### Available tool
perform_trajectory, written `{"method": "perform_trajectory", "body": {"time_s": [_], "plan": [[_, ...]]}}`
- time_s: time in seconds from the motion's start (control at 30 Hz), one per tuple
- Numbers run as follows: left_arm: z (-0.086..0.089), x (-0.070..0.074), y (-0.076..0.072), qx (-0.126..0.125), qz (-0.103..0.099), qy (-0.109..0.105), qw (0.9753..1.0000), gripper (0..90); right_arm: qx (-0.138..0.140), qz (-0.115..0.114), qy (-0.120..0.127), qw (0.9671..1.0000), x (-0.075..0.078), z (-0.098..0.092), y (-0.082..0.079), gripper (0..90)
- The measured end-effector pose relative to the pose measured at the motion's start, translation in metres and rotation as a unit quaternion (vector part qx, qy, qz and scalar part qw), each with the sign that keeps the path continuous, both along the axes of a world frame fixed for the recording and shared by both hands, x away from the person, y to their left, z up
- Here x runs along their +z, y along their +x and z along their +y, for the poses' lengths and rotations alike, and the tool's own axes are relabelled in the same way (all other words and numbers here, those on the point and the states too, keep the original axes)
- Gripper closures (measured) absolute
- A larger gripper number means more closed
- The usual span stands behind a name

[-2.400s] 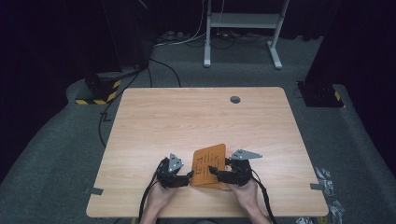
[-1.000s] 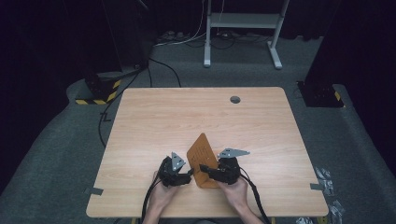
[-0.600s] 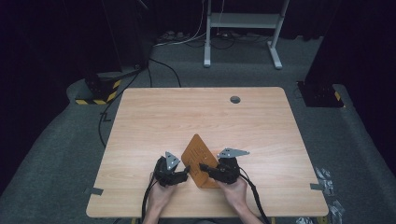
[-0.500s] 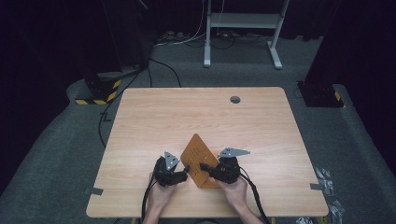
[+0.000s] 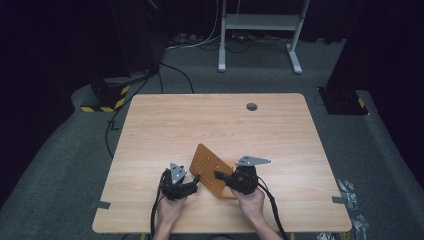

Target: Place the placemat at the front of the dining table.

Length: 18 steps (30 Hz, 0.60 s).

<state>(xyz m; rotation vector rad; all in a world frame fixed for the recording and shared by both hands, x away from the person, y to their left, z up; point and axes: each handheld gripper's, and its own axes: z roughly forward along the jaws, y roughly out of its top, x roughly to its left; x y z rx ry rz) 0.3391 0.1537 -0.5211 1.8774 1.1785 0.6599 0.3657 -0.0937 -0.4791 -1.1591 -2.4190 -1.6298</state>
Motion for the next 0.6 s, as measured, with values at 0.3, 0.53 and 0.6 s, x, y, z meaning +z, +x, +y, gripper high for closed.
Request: {"method": "perform_trajectory", "body": {"time_s": [0.3, 0.53, 0.6], "plan": [[0.002, 0.000, 0.001, 0.024, 0.006, 0.008, 0.9997, 29.5, -0.007, 0.009, 0.022, 0.9997, 0.005, -0.005, 0.003, 86.3], [0.003, -0.002, 0.004, 0.053, 0.021, 0.003, 0.9984, 29.3, -0.008, -0.010, 0.018, 0.9997, 0.010, -0.010, 0.003, 86.3], [0.003, -0.003, 0.004, 0.055, 0.022, 0.006, 0.9982, 29.3, -0.010, -0.015, 0.016, 0.9997, 0.012, -0.012, 0.003, 86.3]]}}
